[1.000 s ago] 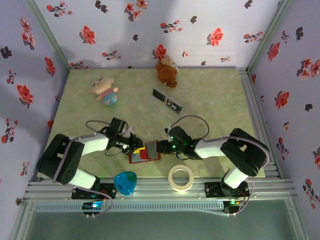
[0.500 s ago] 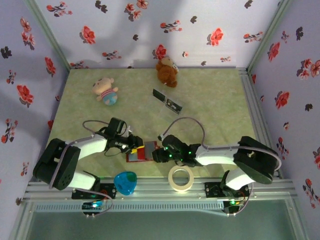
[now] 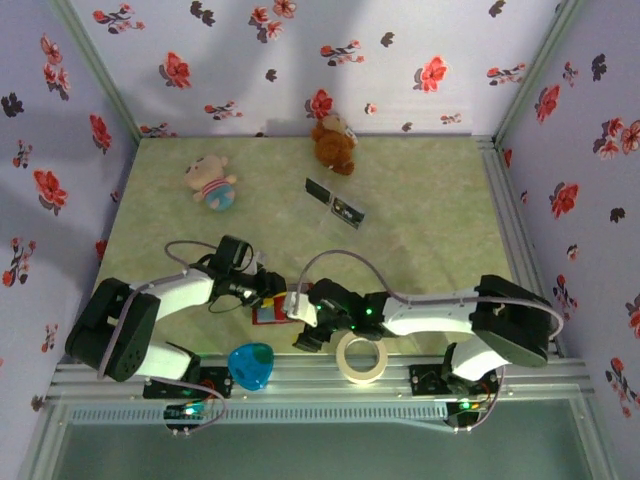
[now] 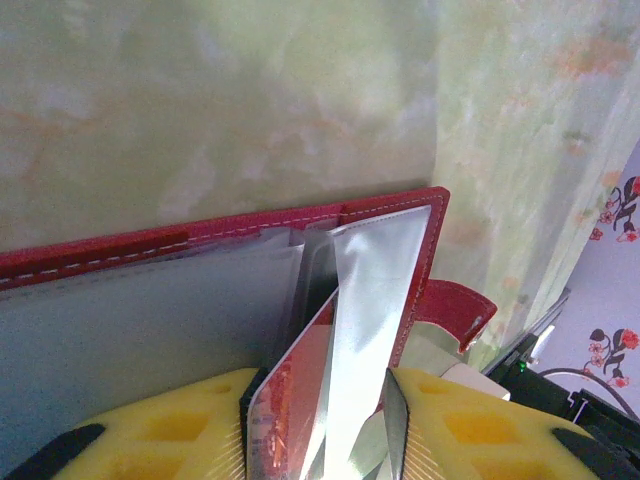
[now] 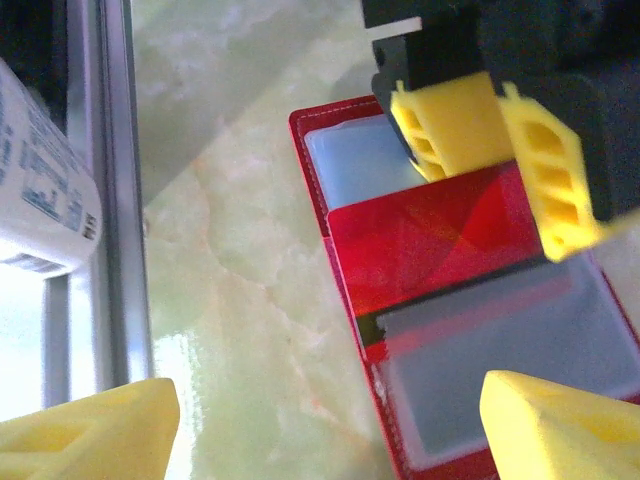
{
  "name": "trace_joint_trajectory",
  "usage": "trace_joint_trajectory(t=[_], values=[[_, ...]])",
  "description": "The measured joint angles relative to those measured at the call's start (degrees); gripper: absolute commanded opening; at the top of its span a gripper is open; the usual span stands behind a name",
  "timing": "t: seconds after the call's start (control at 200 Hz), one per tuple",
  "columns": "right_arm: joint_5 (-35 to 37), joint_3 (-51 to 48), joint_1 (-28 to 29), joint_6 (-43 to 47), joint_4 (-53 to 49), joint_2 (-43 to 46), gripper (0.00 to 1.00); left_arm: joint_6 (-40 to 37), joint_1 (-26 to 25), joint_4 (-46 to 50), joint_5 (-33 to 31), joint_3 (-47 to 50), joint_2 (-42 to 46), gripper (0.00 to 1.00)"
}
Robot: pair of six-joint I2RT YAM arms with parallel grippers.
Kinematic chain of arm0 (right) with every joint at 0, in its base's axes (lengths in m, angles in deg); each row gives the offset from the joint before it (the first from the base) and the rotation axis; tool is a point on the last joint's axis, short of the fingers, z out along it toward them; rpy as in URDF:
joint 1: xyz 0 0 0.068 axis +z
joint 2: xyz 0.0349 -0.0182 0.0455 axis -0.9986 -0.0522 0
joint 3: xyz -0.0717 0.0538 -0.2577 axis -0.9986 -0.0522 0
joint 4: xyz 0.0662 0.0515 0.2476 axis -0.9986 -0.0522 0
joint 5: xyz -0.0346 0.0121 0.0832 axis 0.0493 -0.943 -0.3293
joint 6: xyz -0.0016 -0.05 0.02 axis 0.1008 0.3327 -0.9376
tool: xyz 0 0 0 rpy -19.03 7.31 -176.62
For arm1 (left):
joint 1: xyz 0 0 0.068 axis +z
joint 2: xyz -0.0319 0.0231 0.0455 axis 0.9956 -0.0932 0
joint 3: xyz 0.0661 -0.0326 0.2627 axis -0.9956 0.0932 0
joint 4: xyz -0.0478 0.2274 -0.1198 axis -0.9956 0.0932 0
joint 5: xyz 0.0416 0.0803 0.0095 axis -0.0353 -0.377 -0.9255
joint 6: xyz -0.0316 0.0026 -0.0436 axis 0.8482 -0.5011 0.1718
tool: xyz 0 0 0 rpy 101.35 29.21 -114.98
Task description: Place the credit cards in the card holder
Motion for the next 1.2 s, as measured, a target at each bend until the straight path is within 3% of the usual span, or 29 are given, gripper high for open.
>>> trace_joint_trajectory(t=[0.205,0.345,0.545,0.7,0.835,1.055,1.2], values=[[2.3,6.5,-0.1,9.2,0.9,-8.6,0.77,0.5,0.0,-0.7,-0.1,0.1,-0.2,0.39],[5.9,6.6,0.0,11.7,2.9,-10.4,0.70,1.5,0.5,-1.5,-0.4,0.3,-0.3,0.40],[8.5,6.6,-0.1,13.1,3.8,-10.7,0.53,1.7,0.5,-1.8,-0.5,0.3,-0.3,0.40],[9.2,6.8,-0.3,13.1,4.0,-11.1,0.48,1.6,0.5,-1.5,-0.4,0.0,-0.5,0.44],[10.2,6.8,-0.4,12.8,4.7,-11.7,0.32,1.4,0.5,-1.0,-0.2,-0.5,-0.2,0.50],[10.3,6.8,-0.4,12.6,5.3,-13.5,0.33,0.5,0.4,2.6,-1.1,-0.7,1.9,0.54],[10.3,6.8,-0.4,12.2,5.9,-14.0,0.38,-0.4,0.5,4.9,-1.8,-1.2,2.3,0.51]])
